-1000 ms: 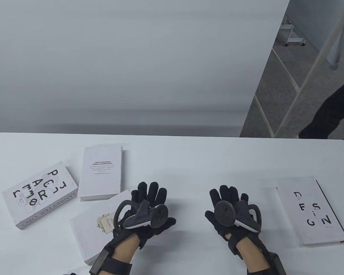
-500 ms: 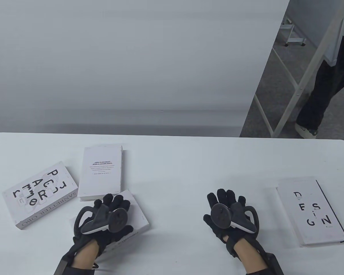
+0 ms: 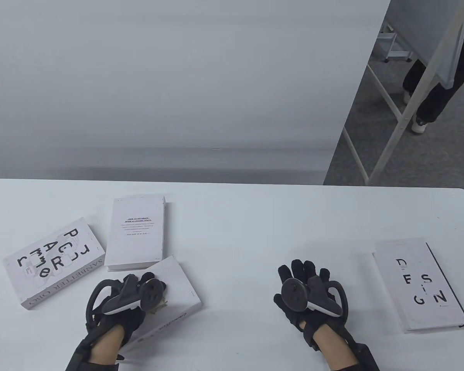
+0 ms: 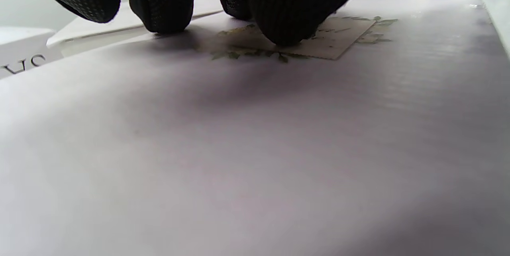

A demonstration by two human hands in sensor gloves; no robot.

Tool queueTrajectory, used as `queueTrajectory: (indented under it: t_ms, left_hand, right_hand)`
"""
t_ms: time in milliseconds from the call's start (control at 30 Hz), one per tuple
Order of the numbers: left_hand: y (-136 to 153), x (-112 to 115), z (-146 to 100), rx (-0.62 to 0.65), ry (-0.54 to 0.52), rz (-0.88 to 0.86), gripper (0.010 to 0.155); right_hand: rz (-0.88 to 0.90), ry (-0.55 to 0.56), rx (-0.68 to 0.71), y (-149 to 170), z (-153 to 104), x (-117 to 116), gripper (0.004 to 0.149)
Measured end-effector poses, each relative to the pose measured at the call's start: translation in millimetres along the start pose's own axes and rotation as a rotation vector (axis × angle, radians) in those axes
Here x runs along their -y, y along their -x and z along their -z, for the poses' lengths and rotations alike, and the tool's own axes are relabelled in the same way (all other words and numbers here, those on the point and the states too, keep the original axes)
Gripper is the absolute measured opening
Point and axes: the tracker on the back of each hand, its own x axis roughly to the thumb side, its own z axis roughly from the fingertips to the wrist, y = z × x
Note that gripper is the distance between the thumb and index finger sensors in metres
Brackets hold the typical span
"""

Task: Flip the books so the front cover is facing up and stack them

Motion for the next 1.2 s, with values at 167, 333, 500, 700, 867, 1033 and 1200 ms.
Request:
queueTrajectory:
  t_ms: [167, 333, 500, 700, 867, 1033, 1200]
  left_hand:
    - [-1, -1, 2, 0.012, 0.045, -0.057, 0.06]
    - [-12, -5, 2, 0.015, 0.08, 0.046, 0.062]
    - [-28, -13, 1, -0.005, 0.128, 0.15, 0.064]
    - [-58, -17, -1, 0.003, 0.094, 0.224, 0.066]
    - [-60, -18, 0, -0.01, 0.084, 0.202, 0.066]
    - [-39, -17, -6, 0.002, 0.081, 0.197, 0.064]
    - [-15, -8, -2, -0.019, 0.162, 0.056, 0.069]
  right_hand:
    - [-0.006, -0.009, 0.001, -1, 0, -1, 0.073]
    - [-0.004, -0.018, 0.0, -1, 0, -3, 0.073]
    - [0.0, -0.043, -0.006, -1, 0, -5, 0.072]
    - [0.001, -0.046, 0.001, -4, 0, -6, 0.072]
    - [0.001, -0.06, 0.002, -7, 0, -8, 0.072]
    - [0.011, -0.06, -0.002, -5, -1, -7, 0.072]
    - [0.028, -0.066, -0.006, -2, 0, -8, 0.072]
